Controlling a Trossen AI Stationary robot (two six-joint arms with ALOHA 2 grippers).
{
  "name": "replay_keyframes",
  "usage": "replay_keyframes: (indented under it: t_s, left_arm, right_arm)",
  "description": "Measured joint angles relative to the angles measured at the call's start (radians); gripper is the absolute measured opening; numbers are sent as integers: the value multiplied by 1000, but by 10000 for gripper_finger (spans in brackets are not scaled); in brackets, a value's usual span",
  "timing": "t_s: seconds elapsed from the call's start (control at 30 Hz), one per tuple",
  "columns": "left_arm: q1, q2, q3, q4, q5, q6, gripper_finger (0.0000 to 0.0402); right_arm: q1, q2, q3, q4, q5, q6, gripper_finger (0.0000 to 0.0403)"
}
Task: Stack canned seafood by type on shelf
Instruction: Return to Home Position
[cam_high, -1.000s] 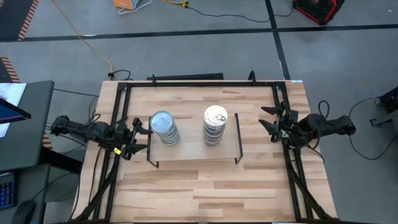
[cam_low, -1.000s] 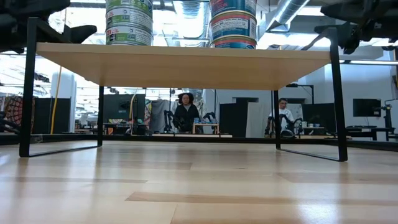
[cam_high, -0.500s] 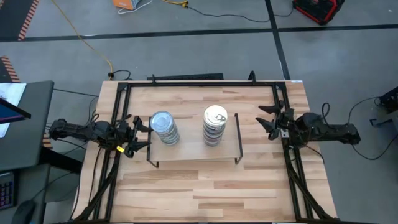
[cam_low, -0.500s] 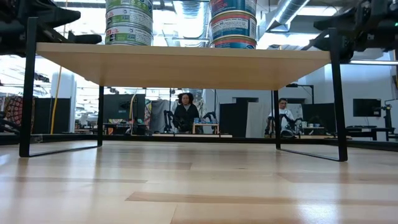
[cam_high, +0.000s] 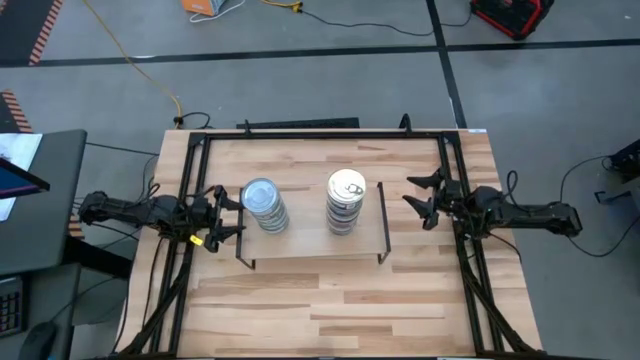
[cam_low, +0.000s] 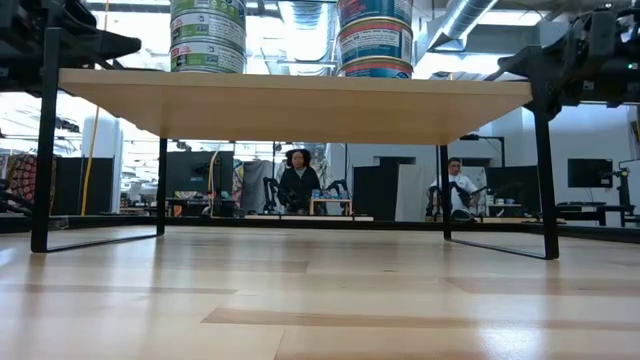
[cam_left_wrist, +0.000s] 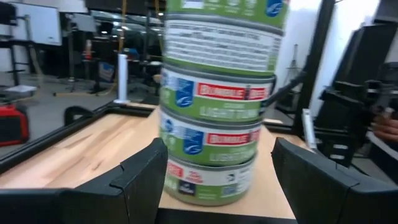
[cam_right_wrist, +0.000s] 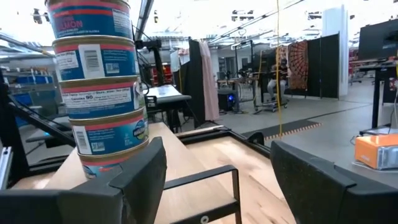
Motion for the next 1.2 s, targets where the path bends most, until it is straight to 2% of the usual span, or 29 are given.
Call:
replay_keyframes:
  t_s: [0.13, 0.4, 1.2]
  left_arm:
    - [0, 0, 0, -7, -41, 0, 279]
    - [0, 0, 0, -14, -47, 0, 279]
    - [0, 0, 0, -18, -49, -2, 279]
  right_arm:
    - [0, 0, 0, -2, 8, -15, 310]
    - [1, 0, -1, -50, 8, 148, 311]
    - [1, 0, -2, -157, 10, 155, 311]
